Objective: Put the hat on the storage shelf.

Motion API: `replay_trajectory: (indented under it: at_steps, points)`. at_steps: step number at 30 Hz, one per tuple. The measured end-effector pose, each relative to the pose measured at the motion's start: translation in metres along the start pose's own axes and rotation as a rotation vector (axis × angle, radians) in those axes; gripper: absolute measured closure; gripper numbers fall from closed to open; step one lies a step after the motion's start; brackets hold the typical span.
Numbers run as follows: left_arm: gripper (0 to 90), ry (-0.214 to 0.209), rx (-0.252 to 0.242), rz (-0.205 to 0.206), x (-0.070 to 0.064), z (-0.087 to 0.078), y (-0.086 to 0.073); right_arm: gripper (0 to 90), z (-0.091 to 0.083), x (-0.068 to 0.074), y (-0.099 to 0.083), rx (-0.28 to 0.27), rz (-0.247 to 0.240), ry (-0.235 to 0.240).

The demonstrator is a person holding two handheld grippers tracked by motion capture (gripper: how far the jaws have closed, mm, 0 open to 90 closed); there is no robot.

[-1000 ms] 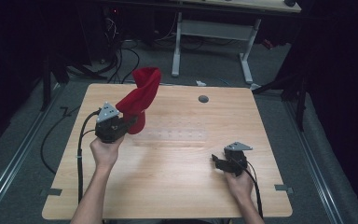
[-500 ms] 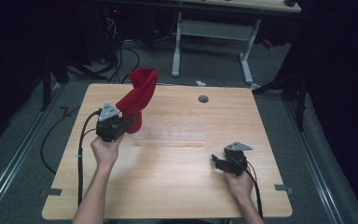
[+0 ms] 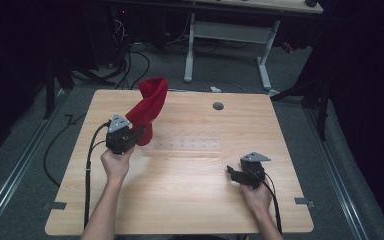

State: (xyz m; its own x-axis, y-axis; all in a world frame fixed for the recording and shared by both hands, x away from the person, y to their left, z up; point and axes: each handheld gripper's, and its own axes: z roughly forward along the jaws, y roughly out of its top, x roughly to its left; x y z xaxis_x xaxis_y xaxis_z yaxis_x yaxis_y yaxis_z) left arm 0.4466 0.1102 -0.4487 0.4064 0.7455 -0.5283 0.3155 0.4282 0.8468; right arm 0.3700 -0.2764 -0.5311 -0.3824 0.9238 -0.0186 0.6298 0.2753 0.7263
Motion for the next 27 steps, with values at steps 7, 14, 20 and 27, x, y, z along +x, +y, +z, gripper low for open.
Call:
replay_trajectory:
  at_steps: [7,14,20,27]
  points:
    - [83.8,0.005,-0.004,-0.055,0.008,-0.003,-0.009,37.1,0.000,0.000,0.000,0.000,-0.002,0.000]
    - [77.0,0.022,0.016,-0.068,0.009,-0.009,-0.015,37.1,0.000,0.000,0.000,0.000,-0.002,0.000]
    - [66.3,0.045,0.035,-0.075,0.011,-0.015,-0.019,37.1,0.000,0.000,0.000,0.000,-0.001,-0.001]
    - [47.5,0.077,0.058,-0.049,0.009,-0.019,-0.022,37.1,0.000,0.000,0.000,0.000,-0.001,0.000]
